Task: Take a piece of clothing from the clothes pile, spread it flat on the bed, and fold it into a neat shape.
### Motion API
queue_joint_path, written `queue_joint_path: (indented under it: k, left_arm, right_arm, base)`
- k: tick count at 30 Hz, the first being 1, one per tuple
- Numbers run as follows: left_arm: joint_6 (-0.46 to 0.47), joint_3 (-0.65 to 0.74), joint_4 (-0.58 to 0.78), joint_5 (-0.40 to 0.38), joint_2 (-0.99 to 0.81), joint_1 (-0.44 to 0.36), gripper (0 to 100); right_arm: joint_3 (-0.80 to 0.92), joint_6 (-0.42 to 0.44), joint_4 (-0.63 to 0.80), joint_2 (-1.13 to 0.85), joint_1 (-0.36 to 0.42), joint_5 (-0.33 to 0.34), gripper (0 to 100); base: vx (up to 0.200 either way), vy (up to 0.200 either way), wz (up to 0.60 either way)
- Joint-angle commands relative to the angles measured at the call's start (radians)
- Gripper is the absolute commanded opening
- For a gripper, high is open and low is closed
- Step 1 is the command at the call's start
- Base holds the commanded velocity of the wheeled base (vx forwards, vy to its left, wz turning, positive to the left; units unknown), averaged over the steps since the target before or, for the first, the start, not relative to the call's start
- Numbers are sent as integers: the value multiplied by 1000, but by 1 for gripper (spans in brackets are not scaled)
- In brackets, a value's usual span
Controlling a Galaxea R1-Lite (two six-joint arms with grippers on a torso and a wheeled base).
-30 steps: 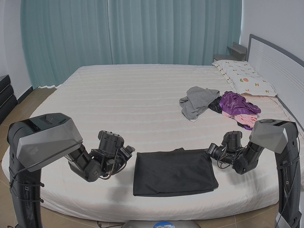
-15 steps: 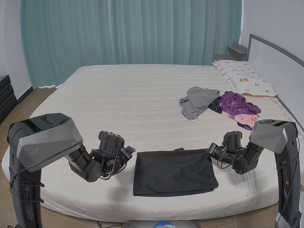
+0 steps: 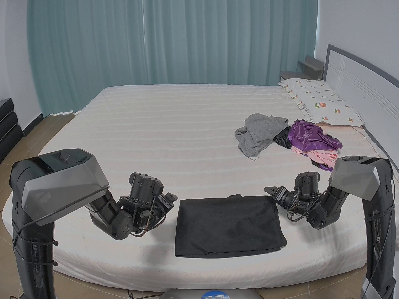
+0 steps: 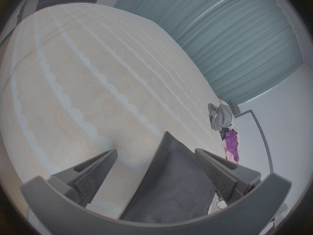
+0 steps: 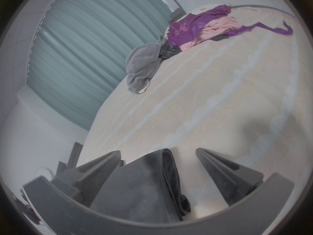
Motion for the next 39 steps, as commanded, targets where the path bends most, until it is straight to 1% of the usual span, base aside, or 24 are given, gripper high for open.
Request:
queue_joint_path:
  k: [1,4,7,9,12,27,39]
  left_arm:
    - [0,10,1,6,-10,-13,100]
    - [0,11,1,6,-11,-16,100]
    - [0,13,4,8,-11,-19,100]
    - [0,16,4,8,-11,-22,100]
    - [0,17,1,17,-14,-23,100]
    - [-5,17,3,16,-17,-19,100]
    - [-8,30,4,14,-42,-20,100]
  right_arm:
    - [72,76,-12,-76,-41,3,100]
    - [130,122,-15,-109,-73,17,100]
    - [150,132,-17,-112,-82,23,100]
    - [153,132,-17,-112,-78,21,100]
    - [158,132,-20,-109,-70,18,100]
    - [161,126,-23,-102,-65,18,100]
    - [161,126,-23,-100,-65,17,100]
  base:
    - [0,0,0]
    - [0,0,0]
    - [0,0,0]
    - [0,0,0]
    - [-200,0,0]
    - [0,0,0]
    - [0,-200,0]
